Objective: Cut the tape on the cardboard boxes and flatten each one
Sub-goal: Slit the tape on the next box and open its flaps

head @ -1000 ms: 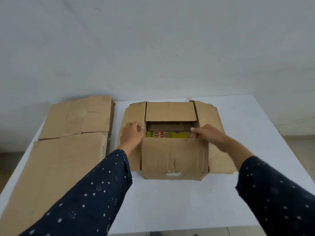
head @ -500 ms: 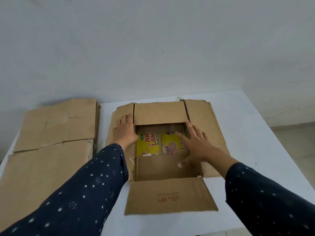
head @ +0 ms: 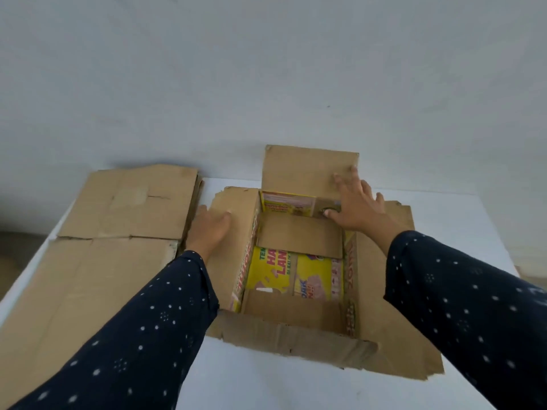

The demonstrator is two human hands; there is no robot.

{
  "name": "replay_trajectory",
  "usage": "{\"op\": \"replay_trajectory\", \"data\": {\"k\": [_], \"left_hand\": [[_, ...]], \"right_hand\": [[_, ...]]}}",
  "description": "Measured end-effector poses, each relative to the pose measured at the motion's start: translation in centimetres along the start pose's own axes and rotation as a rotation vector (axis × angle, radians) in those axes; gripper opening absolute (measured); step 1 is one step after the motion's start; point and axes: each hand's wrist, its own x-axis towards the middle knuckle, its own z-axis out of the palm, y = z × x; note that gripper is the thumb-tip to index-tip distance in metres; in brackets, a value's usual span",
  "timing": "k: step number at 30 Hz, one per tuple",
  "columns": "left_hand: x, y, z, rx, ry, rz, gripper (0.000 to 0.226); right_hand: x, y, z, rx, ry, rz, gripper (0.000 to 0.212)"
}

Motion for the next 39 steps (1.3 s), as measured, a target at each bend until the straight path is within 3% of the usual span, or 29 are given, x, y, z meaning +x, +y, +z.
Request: {"op": "replay_trajectory", "data": {"k": [4, 8, 11, 16, 20, 23, 25, 28, 32, 36, 39], "left_hand": [[1.3, 0.2, -2.8, -0.09, 0.006, 0.068, 0.016], [0.3, 2.4, -6.2, -0.401, -0.241, 0.025, 0.011], [-1.5, 5.6, -7.4, -0.564, -0.36, 0.087, 0.013], [-5.2, 11.7, -9.2, -0.563, -0.418, 0.234, 0.008], [-8.7, 15.2, -9.7, -0.548, -0.458, 0.291, 0.005], [-11.2, 16.0, -9.6, -0.547, -0.502, 0.346, 0.023], [-12.1, 15.4, -9.0, -0.554, -0.496, 0.37, 0.039], [-12.0, 12.7, -7.0, -0.356, -0.305, 0.382, 0.053], [-12.5, 7.5, -4.6, -0.269, -0.339, 0.118, 0.084], [-13.0, 3.2, -4.2, -0.378, -0.658, -0.058, 0.089], [-12.5, 3.0, -5.0, -0.489, -0.576, 0.003, 0.074]], "right_hand": [[1.0, -0.4, 1.5, -0.011, -0.18, -0.027, 0.086], [-0.1, -3.3, 1.0, 0.092, -0.177, -0.076, 0.086], [-2.1, -6.9, -1.1, 0.35, -0.16, -0.15, 0.086], [-8.7, -11.4, -6.2, 1.007, -0.09, -0.188, 0.091], [-12.8, -12.4, -8.0, 1.088, -0.038, -0.174, 0.109], [-14.3, -12.1, -8.8, 1.092, 0.034, -0.072, 0.114], [-15.3, -11.3, -8.8, 1.158, 0.096, -0.029, 0.106], [-16.6, -10.1, -8.4, 1.313, 0.131, -0.004, 0.088], [-17.7, -8.6, -8.1, 1.472, 0.129, -0.037, 0.088], [-17.9, -7.5, -7.7, 1.559, 0.073, -0.133, 0.073], [-18.1, -7.0, -7.7, 1.577, 0.075, -0.125, 0.071]]}}
